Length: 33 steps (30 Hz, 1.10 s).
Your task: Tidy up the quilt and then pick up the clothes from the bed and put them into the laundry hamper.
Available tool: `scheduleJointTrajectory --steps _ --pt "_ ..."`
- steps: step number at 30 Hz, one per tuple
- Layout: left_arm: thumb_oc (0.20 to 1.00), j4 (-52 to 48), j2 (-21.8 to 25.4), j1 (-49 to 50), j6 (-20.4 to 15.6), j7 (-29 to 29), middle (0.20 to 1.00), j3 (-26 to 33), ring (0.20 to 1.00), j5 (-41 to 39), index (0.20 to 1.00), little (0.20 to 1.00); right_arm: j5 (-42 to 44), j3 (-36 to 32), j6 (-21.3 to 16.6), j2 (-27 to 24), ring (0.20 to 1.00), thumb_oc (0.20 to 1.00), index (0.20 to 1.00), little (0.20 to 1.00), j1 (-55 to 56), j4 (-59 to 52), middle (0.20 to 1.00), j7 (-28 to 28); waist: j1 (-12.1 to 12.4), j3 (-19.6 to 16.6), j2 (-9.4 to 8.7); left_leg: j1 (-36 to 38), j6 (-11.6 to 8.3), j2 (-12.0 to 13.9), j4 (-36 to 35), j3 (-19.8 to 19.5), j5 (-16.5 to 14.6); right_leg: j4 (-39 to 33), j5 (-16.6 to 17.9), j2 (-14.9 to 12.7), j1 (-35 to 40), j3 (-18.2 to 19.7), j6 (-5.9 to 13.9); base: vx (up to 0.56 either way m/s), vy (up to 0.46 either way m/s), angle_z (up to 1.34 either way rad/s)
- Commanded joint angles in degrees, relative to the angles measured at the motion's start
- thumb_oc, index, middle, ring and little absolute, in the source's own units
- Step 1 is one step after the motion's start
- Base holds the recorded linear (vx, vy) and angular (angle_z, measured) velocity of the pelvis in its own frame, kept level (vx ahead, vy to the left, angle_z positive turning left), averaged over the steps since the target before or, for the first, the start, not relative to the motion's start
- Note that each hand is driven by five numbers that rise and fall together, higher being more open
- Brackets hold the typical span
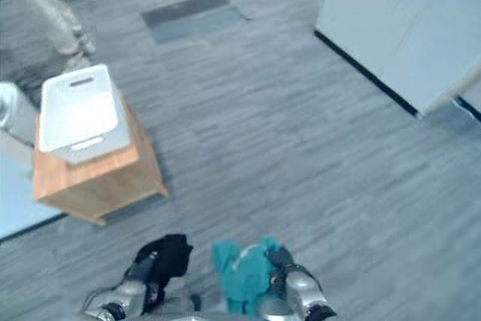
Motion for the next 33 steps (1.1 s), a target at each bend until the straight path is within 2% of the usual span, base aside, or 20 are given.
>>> scheduleJointTrajectory --steps 1,2,4,5,9,12,13,14,16,18,20,22,23,24,26,27,28,29,30,33 --pt "0.2 -3.8 1.0 -3.2 -2.1 0.0 0.2 -2.4 0.2 -1.7 0.2 0.2 0.3 2.2 -3.2 -1.2 0.2 0.2 0.2 0.2 -2.9 -4.9 0.2 0.3 2.2 3.5 -2.72 -4.4 3.77 3.1 18.5 6.9 5.9 -0.3 -4.4 -2.8 1.7 -1.6 -0.55 0.54 -0.426 0.54" --pt "0.2 -5.3 1.0 -3.5 -2.5 -0.2 0.2 -2.0 0.2 -3.1 0.2 0.2 0.0 2.8 -3.3 -1.5 0.2 0.2 0.2 0.2 -3.7 -5.4 0.2 -0.3 3.7 3.4 -2.97 -7.2 3.41 1.1 15.5 12.1 2.1 -3.0 -6.1 -1.8 5.9 -3.8 -0.23 0.46 -0.305 0.55" --pt "0.2 -6.2 0.9 -3.4 -2.5 -0.7 0.2 -1.9 0.2 -3.7 0.2 0.2 0.1 2.9 -3.5 -1.6 0.2 0.2 0.2 0.2 -4.0 -6.0 0.2 -0.6 4.2 3.0 -3.0 -9.1 3.63 -0.9 11.5 14.6 0.3 -3.9 -6.9 -1.5 7.4 -4.5 0.1 0.54 -0.113 0.52" --pt "0.2 -6.9 0.6 -3.3 -2.6 -2.0 0.2 -1.7 0.2 -3.8 0.2 0.2 -0.4 2.2 -3.8 -1.8 0.2 0.2 0.2 0.2 -4.5 -4.8 0.2 -0.5 4.6 1.3 -2.45 -9.9 4.83 -2.7 0.3 20.3 -0.4 -5.0 -9.1 0.5 10.6 -5.9 0.6 0.79 -0.055 0.3" --pt "0.2 -5.4 0.6 -2.6 -1.1 -2.8 0.2 -0.7 0.2 -1.6 0.2 0.2 -0.8 0.5 -3.5 -1.0 0.2 0.2 0.2 0.2 -4.9 -1.2 0.2 0.4 4.7 -2.4 -1.95 -6.5 4.61 -2.0 -17.0 33.8 4.3 -3.2 -13.8 5.3 16.7 -9.8 1.41 0.66 -0.005 0.28" --pt "0.2 -4.8 1.0 -2.3 -1.4 -2.2 0.2 -0.3 0.2 -1.9 0.2 0.2 -0.8 0.3 -3.9 0.3 0.2 0.2 0.2 0.2 -3.7 0.6 0.2 0.5 5.8 -3.1 -3.44 -4.8 7.64 -5.6 -17.4 30.4 2.9 8.0 -11.7 3.8 14.6 -11.8 4.16 0.59 0.094 0.52" --pt "0.2 -3.4 1.1 -1.9 -0.9 -2.2 0.2 0.0 0.2 -0.4 0.2 0.2 -1.7 -0.6 -3.6 1.1 0.2 0.2 0.2 0.2 -2.1 1.8 0.2 0.9 4.9 -2.7 -4.07 -1.2 9.36 -6.9 -18.5 29.4 1.4 21.8 -4.6 1.3 11.1 -12.7 10.28 0.48 0.057 0.67" --pt "0.2 -3.5 1.3 -1.9 -0.7 -1.8 0.2 0.2 0.2 0.2 0.2 0.2 -1.6 -0.9 -3.2 1.5 0.2 0.2 0.2 0.2 -1.9 1.9 0.2 0.9 3.9 -1.9 -3.02 0.5 10.24 -5.8 -19.9 27.4 2.3 29.1 -0.8 1.5 6.0 -10.3 10.0 0.61 0.043 1.16" --pt "0.2 -3.0 1.8 -1.7 -0.8 -1.4 0.2 0.0 0.2 1.1 0.2 0.2 -1.3 -1.7 -3.1 1.7 0.2 0.2 0.2 0.2 -0.9 2.4 0.2 1.1 2.7 -1.2 -1.86 3.7 10.05 -4.8 -22.9 23.2 2.4 33.9 -1.7 0.9 0.0 -8.3 9.19 0.36 -0.035 1.79" --pt "0.2 -2.9 2.0 -1.5 -1.1 -1.1 0.2 -0.6 0.2 1.4 0.2 0.2 -1.4 -1.8 -3.1 1.8 0.2 0.2 0.2 0.2 -0.2 2.6 0.2 0.9 2.0 -0.9 -1.79 4.7 9.59 -4.5 -23.8 20.7 2.8 32.2 -2.1 0.0 -1.1 -8.9 8.22 0.43 -0.152 1.56" --pt "0.2 -3.4 2.6 -2.3 -1.8 -1.3 0.2 -2.2 0.2 1.5 0.2 0.2 -1.1 -1.6 -3.4 1.8 0.2 0.2 0.2 0.2 0.8 2.4 0.2 0.8 0.3 -0.2 -2.64 7.3 6.93 -4.2 -25.1 14.0 1.7 15.4 -6.3 -1.0 -2.7 -5.4 4.88 0.69 -0.368 2.09" --pt "0.2 -3.3 3.1 -3.6 -2.5 -0.2 0.2 -2.4 0.2 1.0 0.2 0.2 -0.3 -1.7 -3.1 1.8 0.2 0.2 0.2 0.2 1.1 3.0 0.2 0.1 -2.6 0.2 -3.17 9.6 5.3 -3.2 -24.9 9.4 -0.4 3.3 -5.3 0.1 -3.9 4.1 4.48 0.59 -0.361 1.93" --pt "0.2 -3.2 3.8 -3.9 -2.0 0.5 0.2 -2.6 0.2 1.8 0.2 0.2 -0.8 -1.6 -2.3 1.4 0.2 0.2 0.2 0.2 1.4 2.5 0.2 -0.2 -3.9 0.7 -3.72 10.6 4.95 -2.6 -23.7 8.3 -2.1 2.7 -5.5 1.2 -4.4 10.5 5.16 0.52 -0.304 1.36" --pt "0.2 -3.1 3.8 -3.5 -2.3 0.7 0.2 -1.9 0.2 1.0 0.2 0.2 -0.4 -2.2 -2.1 1.8 0.2 0.2 0.2 0.2 1.7 3.1 0.2 -0.3 -3.7 0.5 -4.27 11.4 4.9 -2.4 -22.2 7.4 -3.6 4.3 -5.5 1.6 -5.1 11.6 5.17 0.31 -0.167 1.77" --pt "0.2 -3.2 3.9 -2.6 -3.1 1.2 0.2 -1.1 0.2 -0.1 0.2 0.2 -0.6 -1.6 -2.2 1.9 0.2 0.2 0.2 0.2 2.1 3.1 0.2 -0.1 -3.4 0.1 -4.68 10.4 3.45 -1.9 -14.8 8.4 -4.1 5.5 -7.0 1.6 -3.9 8.4 3.28 0.44 -0.311 1.34" --pt "0.2 -4.0 3.5 -1.8 -3.8 1.6 0.2 -0.9 0.2 -1.1 0.2 0.2 -0.6 -1.2 -2.8 1.7 0.2 0.2 0.2 0.2 2.4 2.5 0.2 0.0 -3.2 0.8 -4.58 6.1 2.2 -0.8 -5.3 8.7 -0.3 5.0 -7.9 2.2 -1.7 6.2 1.09 0.41 -0.326 0.29" --pt "0.2 -4.0 3.5 -1.8 -3.8 1.6 0.2 -0.9 0.2 -1.1 0.2 0.2 -0.6 -1.2 -2.8 1.7 0.2 0.2 0.2 0.2 2.4 2.5 0.2 0.0 -3.2 0.6 -4.64 6.0 2.21 -0.8 -5.3 8.6 -0.2 4.9 -7.8 2.1 -1.8 6.1 1.1 0.3 -0.393 0.65" --pt "0.2 -5.3 3.9 -1.6 -4.0 1.5 0.2 -0.8 0.2 -2.0 0.2 0.2 -0.9 -0.7 -2.8 1.7 0.2 0.2 0.2 0.2 2.0 2.5 0.2 -0.4 -1.9 2.3 -6.24 -1.3 2.41 1.4 7.8 12.1 3.6 3.2 -9.1 2.2 2.4 2.9 -1.14 0.34 -0.425 1.17" --pt "0.2 -5.9 4.1 -1.8 -4.0 1.6 0.2 -1.1 0.2 -1.5 0.2 0.2 -0.9 -0.5 -2.8 1.5 0.2 0.2 0.2 0.2 1.1 3.3 0.2 -1.0 -1.2 3.4 -6.89 -5.0 2.77 1.9 10.2 15.0 2.7 1.5 -9.6 2.4 5.1 0.9 -1.66 0.34 -0.425 1.31" --pt "0.2 -6.6 4.1 -1.3 -3.9 0.8 0.2 -1.5 0.2 -0.4 0.2 0.2 -1.5 -0.5 -2.3 1.8 0.2 0.2 0.2 0.2 0.2 4.8 0.2 -1.8 0.3 2.4 -6.57 -9.9 4.01 -1.0 -0.6 22.2 0.7 -2.1 -10.6 2.9 10.3 -1.8 -0.79 0.38 -0.101 0.84"
